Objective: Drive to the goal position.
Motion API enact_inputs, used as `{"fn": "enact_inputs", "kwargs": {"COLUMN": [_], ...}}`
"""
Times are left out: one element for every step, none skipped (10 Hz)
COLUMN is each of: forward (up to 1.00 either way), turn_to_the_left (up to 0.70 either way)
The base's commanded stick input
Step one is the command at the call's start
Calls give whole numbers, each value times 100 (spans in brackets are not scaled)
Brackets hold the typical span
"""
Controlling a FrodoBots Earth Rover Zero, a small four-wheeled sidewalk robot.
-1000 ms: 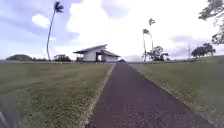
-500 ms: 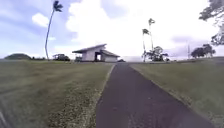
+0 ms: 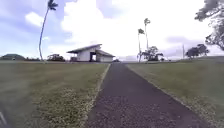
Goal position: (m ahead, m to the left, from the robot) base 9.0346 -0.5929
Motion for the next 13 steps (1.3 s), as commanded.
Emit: {"fn": "enact_inputs", "kwargs": {"forward": [70,70,70,70,70,70,70,70,70,70,70,70,70], "turn_to_the_left": [0,0,0,0,0,0,0,0,-4,-19,-21,0,0]}}
